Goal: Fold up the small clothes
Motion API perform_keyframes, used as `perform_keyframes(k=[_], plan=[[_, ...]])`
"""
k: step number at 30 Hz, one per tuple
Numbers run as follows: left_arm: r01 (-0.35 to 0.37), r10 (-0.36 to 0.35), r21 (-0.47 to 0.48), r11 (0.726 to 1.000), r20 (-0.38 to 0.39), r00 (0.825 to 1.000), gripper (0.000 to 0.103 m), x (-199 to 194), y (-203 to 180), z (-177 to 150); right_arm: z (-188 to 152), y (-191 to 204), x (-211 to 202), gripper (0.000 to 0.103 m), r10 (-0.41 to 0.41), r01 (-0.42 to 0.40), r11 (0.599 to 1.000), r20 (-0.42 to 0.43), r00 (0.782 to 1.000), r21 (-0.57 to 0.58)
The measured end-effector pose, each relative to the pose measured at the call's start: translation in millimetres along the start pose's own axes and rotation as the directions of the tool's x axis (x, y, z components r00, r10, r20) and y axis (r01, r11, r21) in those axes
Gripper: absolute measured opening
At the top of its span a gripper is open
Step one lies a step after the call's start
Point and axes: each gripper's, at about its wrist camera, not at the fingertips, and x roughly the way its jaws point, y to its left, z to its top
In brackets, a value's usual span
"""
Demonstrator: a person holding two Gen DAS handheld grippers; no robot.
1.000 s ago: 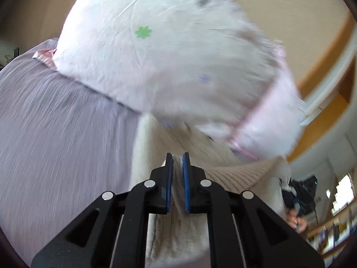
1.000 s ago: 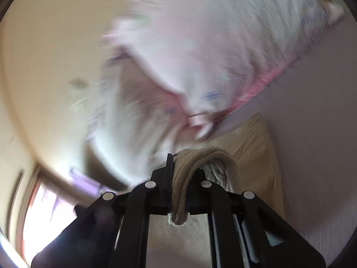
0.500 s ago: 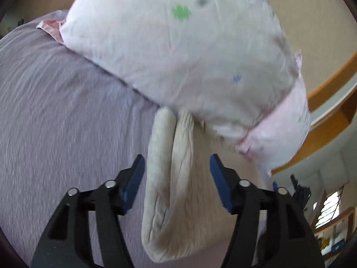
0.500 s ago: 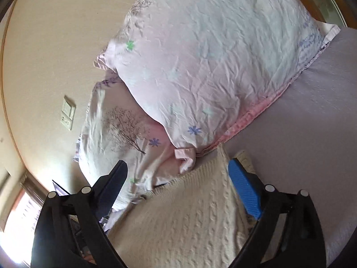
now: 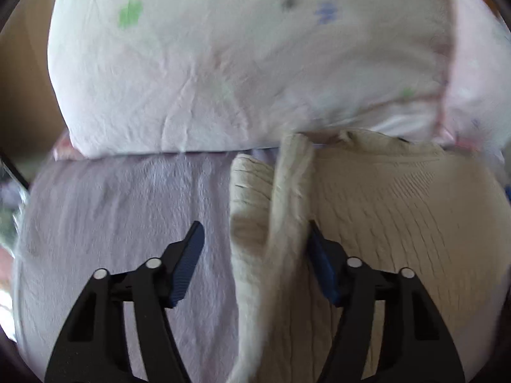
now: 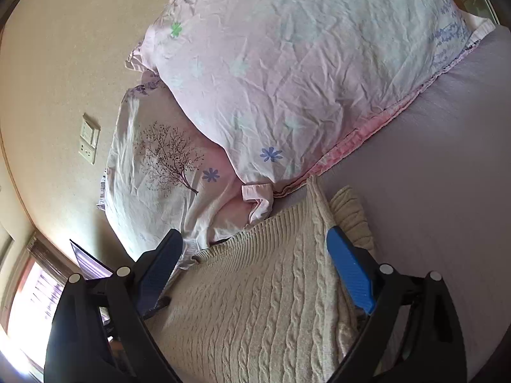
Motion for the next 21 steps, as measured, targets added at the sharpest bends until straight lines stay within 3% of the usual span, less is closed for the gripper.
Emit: perform_keyframes(k=[2,4,6,7,8,12,17,20,21], plan=[[0.114,-0.122,-0.18,0.977,-0.032,0.992,0.058,11,26,6,0,-1,-2,0.094,0.005,-0.005,1.0,0.002,1.0,0.004],[0.229,-0.246,-0.356,0.906,-0.001,0.969,0.05,14,58,3,0,-2,-2,0.094,0.013,-0.013,1.0,-0.003,1.0,0.005],[0.301,-0.327,-0.443,0.845,0.017,0.945,0.045,16,79,-1,-1,0,0,0.094,0.018,-0.018,1.0,-0.013,1.0,-0.001],[0.343,-0.377,-0.495,0.798,0.034,0.926,0.042,17,91,-6,-1,1,2,0.094,0.02,-0.02,1.0,-0.021,1.0,-0.007],[0.351,-0.386,-0.506,0.788,0.037,0.922,0.041,17,96,-8,-2,3,3,0.094,0.019,-0.02,1.0,-0.028,0.999,-0.013],[0.33,-0.363,-0.469,0.819,0.022,0.932,0.041,9,91,-15,-5,8,6,0.094,0.019,-0.021,0.999,-0.043,0.999,-0.032],[0.353,-0.398,-0.434,0.829,-0.015,0.917,0.046,6,79,-16,-4,4,5,0.094,0.017,-0.018,1.0,-0.039,0.999,-0.015],[0.386,-0.442,-0.437,0.813,-0.032,0.896,0.042,11,70,-15,-5,3,5,0.094,0.017,-0.017,1.0,-0.038,0.999,-0.004],[0.377,-0.432,-0.435,0.818,-0.031,0.901,0.038,11,68,-16,-5,3,5,0.094,0.016,-0.016,1.0,-0.036,0.999,-0.005]])
